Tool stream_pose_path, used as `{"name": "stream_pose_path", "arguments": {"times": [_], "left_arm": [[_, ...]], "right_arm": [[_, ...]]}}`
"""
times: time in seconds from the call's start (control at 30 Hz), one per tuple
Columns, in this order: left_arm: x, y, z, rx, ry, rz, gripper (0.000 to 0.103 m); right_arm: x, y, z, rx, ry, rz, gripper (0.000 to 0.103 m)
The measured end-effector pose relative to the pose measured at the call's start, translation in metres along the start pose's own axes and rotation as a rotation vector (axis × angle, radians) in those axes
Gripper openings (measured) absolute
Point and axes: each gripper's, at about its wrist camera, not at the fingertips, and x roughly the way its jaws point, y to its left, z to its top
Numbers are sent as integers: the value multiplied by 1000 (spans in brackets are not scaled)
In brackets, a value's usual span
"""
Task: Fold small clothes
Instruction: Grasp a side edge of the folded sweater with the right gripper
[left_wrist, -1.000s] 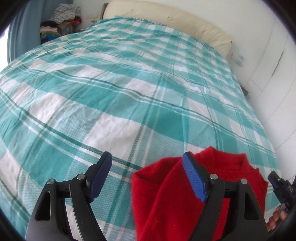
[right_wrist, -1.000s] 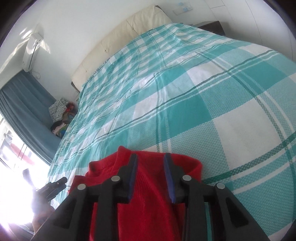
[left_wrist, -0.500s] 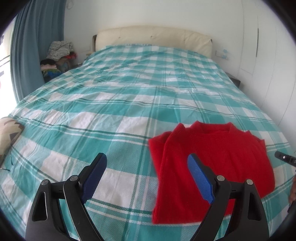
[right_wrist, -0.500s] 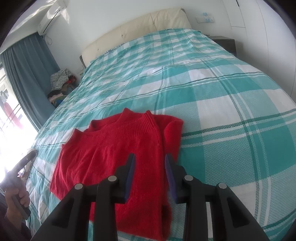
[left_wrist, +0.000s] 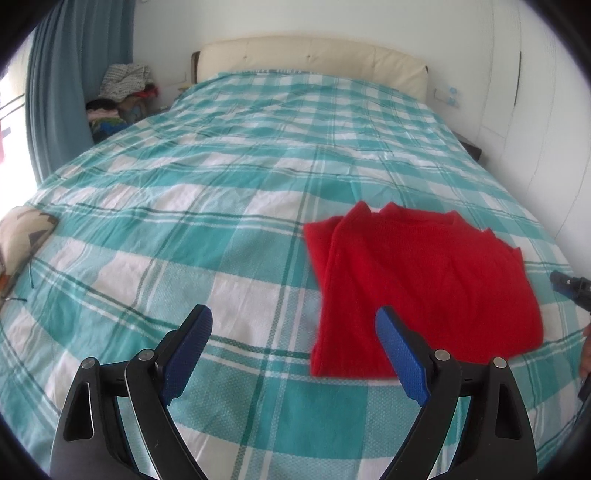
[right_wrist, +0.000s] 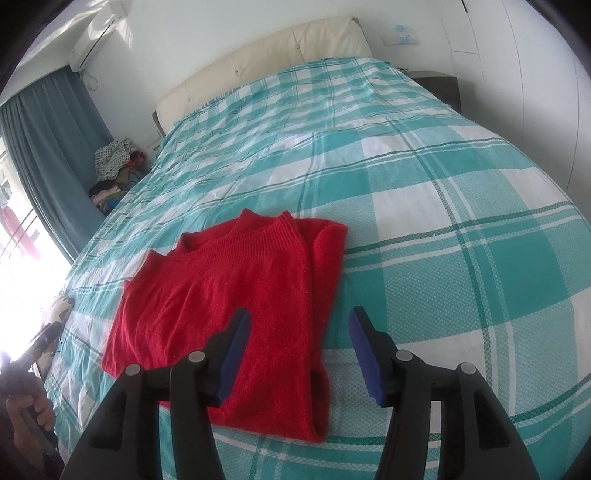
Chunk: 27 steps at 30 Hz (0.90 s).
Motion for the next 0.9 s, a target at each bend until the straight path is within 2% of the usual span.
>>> {"name": "stream_pose_path", "arguments": {"times": [0.1, 0.23, 0.33, 0.47, 0.53, 0.57, 0.67, 0.8, 0.9], "left_arm": [[9, 13, -33, -16, 56, 5, 91], [20, 35, -66, -78, 91, 2, 91], [28, 41, -65, -103, 119, 0, 91], [23, 32, -56, -47, 67, -1, 91], [22, 28, -55, -25, 66, -4, 91], [22, 28, -53, -22, 69, -8, 91], [21, 34, -48, -40, 77, -7, 91], [19, 50, -40, -96, 70, -18, 91], [15, 62, -36, -123, 59, -7, 91]], "right_arm": [[7, -10, 1, 31, 17, 12, 57], [35, -18, 2, 74, 86, 44, 59], [60, -18, 1, 84, 136, 49, 59], [80, -15, 1, 90, 139, 43, 58], [88, -8, 3, 62, 184, 54, 23], [90, -3, 5, 56, 201, 38, 10], [78, 19, 17, 37, 196, -9, 10], [59, 80, 41, 3, 188, 49, 9], [67, 141, 48, -40, 211, 89, 9]]}}
